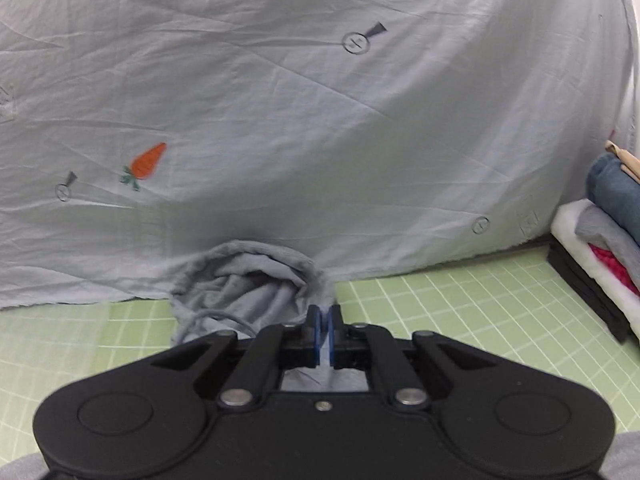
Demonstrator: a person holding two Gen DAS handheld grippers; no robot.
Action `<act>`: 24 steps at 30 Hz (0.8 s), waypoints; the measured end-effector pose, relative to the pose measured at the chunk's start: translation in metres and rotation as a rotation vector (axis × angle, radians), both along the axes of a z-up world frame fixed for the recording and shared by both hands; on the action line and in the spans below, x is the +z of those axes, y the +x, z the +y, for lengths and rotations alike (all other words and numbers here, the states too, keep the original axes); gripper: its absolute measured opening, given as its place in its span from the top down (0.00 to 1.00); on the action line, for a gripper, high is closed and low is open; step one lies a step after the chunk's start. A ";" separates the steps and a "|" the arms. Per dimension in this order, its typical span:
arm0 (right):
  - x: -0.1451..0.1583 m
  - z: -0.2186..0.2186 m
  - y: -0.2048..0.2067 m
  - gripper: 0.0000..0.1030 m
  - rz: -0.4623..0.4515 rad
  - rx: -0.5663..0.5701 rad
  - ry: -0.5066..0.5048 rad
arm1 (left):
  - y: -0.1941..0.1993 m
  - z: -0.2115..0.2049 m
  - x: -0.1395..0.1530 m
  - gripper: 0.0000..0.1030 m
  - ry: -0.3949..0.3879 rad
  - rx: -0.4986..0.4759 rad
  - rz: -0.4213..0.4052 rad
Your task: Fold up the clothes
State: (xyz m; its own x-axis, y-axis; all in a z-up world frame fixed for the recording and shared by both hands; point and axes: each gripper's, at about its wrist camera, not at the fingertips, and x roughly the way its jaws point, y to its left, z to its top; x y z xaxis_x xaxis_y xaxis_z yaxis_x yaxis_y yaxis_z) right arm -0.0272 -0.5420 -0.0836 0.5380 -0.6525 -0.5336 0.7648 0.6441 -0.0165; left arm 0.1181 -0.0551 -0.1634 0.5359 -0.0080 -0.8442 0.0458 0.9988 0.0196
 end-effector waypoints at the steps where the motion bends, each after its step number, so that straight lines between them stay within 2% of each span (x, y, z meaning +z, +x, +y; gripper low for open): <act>1: -0.007 -0.004 -0.003 0.93 0.032 -0.014 0.035 | 0.000 0.000 0.000 0.00 0.000 0.000 0.001; 2: -0.012 -0.005 -0.003 0.87 0.062 -0.027 0.056 | 0.000 0.000 0.000 0.00 0.000 0.001 0.002; 3: -0.019 -0.002 -0.003 0.70 0.092 -0.044 0.076 | 0.000 0.000 0.000 0.00 0.000 0.002 0.002; 4: -0.023 0.004 -0.004 0.58 0.085 -0.027 0.092 | 0.000 -0.001 0.000 0.00 0.000 0.002 0.001; 8: -0.038 0.029 0.002 0.51 0.051 0.036 0.178 | 0.000 -0.001 -0.001 0.00 0.000 0.003 -0.002; 11: -0.045 0.050 0.023 0.51 0.069 0.147 0.160 | 0.000 -0.001 -0.001 0.00 0.000 0.005 -0.001; 13: -0.049 0.060 0.040 0.55 0.104 0.227 0.135 | 0.000 -0.001 0.000 0.00 0.000 0.003 0.000; 18: -0.067 0.067 0.069 0.56 0.186 0.319 0.143 | 0.000 0.000 0.000 0.00 -0.001 -0.002 -0.002; 20: -0.074 0.067 0.072 0.66 0.226 0.334 0.141 | 0.000 0.000 0.000 0.00 -0.001 -0.004 -0.002; 21: -0.078 0.067 0.073 0.90 0.245 0.341 0.140 | 0.000 0.000 0.000 0.00 -0.001 -0.005 -0.003; 22: -0.076 0.066 0.067 0.96 0.228 0.329 0.146 | -0.001 0.000 0.000 0.00 -0.001 -0.006 -0.003; 24: -0.065 0.062 0.048 0.96 0.165 0.286 0.149 | -0.001 0.000 0.000 0.00 -0.002 -0.006 -0.006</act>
